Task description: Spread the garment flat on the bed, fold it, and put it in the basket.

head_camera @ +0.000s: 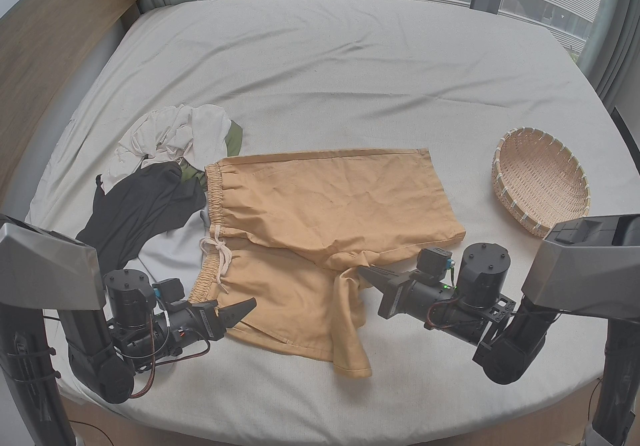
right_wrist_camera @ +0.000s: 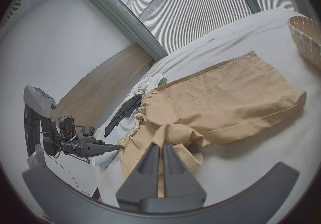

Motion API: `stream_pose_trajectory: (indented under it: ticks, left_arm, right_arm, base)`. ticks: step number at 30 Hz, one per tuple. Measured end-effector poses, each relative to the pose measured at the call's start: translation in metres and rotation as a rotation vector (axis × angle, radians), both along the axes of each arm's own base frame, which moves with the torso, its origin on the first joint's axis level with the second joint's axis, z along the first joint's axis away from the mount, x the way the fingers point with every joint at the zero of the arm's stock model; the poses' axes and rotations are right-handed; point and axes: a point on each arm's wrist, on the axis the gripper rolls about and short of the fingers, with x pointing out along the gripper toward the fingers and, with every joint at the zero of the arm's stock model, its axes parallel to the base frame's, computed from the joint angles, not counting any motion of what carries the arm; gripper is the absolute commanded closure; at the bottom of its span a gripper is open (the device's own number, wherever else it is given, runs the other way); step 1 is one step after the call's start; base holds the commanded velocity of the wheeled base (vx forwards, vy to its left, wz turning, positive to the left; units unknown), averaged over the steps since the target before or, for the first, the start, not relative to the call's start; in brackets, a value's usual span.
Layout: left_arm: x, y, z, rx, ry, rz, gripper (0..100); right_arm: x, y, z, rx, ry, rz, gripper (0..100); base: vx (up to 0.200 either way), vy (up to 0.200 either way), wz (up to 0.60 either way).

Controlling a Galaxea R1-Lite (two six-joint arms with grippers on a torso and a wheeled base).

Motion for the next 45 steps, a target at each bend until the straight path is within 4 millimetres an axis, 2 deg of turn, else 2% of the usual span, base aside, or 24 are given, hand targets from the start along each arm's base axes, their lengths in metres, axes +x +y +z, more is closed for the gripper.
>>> stream_pose_trajectory:
  ticks: [9,15,16,26,35,45]
  left_arm:
    - [0.0,0.0,0.0,0.0,-0.001,0.001,0]
    - [0.0,0.0,0.001,0.0,-0.002,0.001,0]
    - [0.0,0.0,0.001,0.0,-0.002,0.001,0]
    - [-0.001,0.0,0.001,-0.001,-0.002,0.0,0]
    - [-0.002,0.001,0.0,0.001,0.005,0.0,0]
    - [-0.003,0.002,0.0,0.003,0.008,0.006,0]
  right_arm:
    - [0.015,0.028,-0.002,0.066,-0.015,0.124,100]
    - [0.022,0.036,-0.008,0.075,-0.023,0.136,100]
    - [0.022,0.036,-0.01,0.074,-0.022,0.136,0]
    - [0.03,0.028,-0.013,0.092,-0.049,0.103,0]
    - [0.023,-0.007,-0.003,0.065,-0.022,0.035,0]
    - [0.0,-0.041,-0.017,-0.075,0.019,0.015,0]
  base:
    - [0.0,0.0,0.0]
    - [0.0,0.0,0.0]
    - [0.0,0.0,0.0]
    - [0.0,0.0,0.0]
    - [0.0,0.0,0.0]
    - [0.0,0.0,0.0]
